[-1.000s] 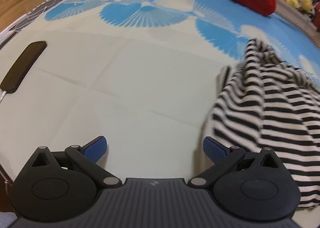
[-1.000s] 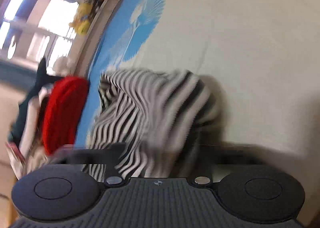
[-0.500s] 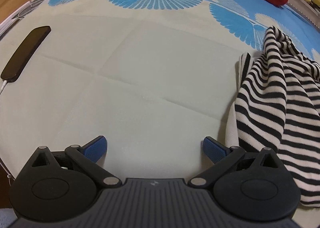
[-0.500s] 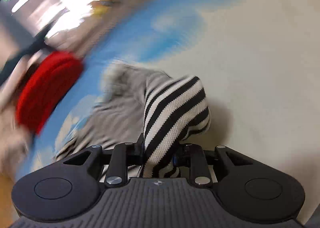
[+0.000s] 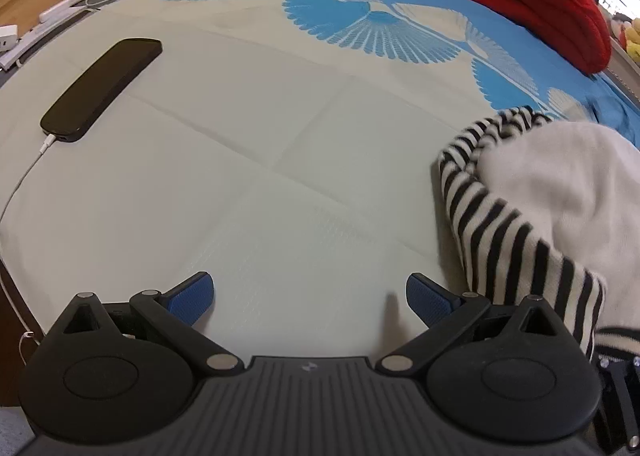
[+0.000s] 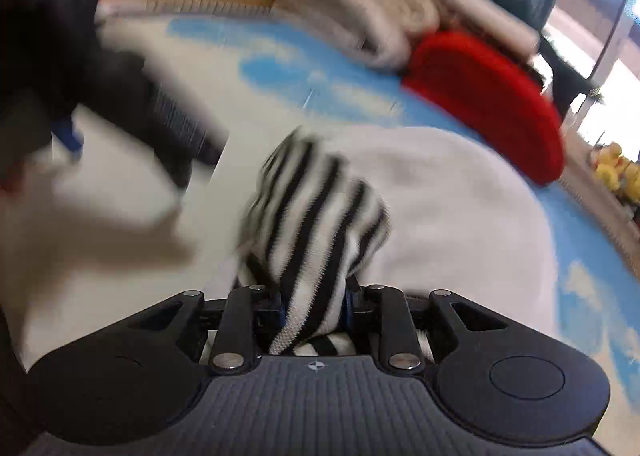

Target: Fold small clothes

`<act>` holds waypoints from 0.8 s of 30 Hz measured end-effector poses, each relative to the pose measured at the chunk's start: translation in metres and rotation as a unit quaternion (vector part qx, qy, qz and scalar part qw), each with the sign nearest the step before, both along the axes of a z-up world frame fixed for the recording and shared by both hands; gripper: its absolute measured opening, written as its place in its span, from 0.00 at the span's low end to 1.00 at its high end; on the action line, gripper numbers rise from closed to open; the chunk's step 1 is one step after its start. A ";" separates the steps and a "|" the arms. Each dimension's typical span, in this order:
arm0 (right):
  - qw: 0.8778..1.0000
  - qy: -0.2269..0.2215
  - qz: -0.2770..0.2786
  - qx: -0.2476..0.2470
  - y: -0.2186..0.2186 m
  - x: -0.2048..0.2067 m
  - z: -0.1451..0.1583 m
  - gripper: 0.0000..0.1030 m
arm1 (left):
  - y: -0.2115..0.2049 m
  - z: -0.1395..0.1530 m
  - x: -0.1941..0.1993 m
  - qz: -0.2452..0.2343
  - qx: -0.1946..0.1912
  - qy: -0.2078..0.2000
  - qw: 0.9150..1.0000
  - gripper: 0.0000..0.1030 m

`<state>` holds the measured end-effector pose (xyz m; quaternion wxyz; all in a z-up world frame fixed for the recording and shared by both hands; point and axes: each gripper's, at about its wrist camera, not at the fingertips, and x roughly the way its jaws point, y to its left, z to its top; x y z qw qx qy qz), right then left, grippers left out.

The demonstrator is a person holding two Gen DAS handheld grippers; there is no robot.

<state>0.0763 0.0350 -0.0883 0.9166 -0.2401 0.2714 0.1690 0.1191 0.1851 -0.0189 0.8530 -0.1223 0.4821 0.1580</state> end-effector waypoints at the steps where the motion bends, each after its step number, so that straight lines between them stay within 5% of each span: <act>1: 1.000 -0.013 -0.003 -0.001 0.001 -0.003 -0.001 0.31 | 0.000 0.001 -0.002 -0.005 -0.001 -0.002 1.000 1.00; 3: 1.000 -0.011 -0.004 0.014 -0.002 -0.005 0.003 0.39 | -0.002 0.002 -0.003 -0.016 -0.001 -0.009 1.000 1.00; 5: 0.998 0.015 0.009 0.055 -0.009 -0.015 0.012 0.58 | -0.004 0.003 -0.002 -0.022 -0.003 -0.014 1.000 1.00; 7: 0.995 0.027 0.024 0.091 -0.018 -0.026 0.022 0.64 | -0.006 0.005 -0.003 -0.024 -0.009 -0.022 0.999 1.00; 11: 0.998 -0.024 0.032 0.038 -0.032 -0.048 0.027 0.73 | -0.007 0.006 -0.003 -0.029 -0.026 -0.028 0.999 1.00; 14: 0.998 -0.040 0.030 0.025 -0.045 -0.056 0.033 0.73 | -0.002 0.017 -0.011 -0.018 -0.050 -0.065 0.996 1.00; 19: 0.987 -0.061 -0.035 0.145 -0.098 -0.055 0.070 0.64 | -0.007 0.042 -0.019 -0.026 -0.098 -0.150 0.983 1.00; 20: 0.984 -0.065 -0.057 0.155 -0.107 -0.050 0.075 0.56 | -0.014 0.044 -0.015 -0.035 -0.100 -0.153 0.983 1.00; 24: 0.985 -0.016 -0.087 0.146 -0.125 -0.028 0.070 0.49 | -0.060 0.036 0.004 -0.099 -0.050 -0.108 0.988 1.00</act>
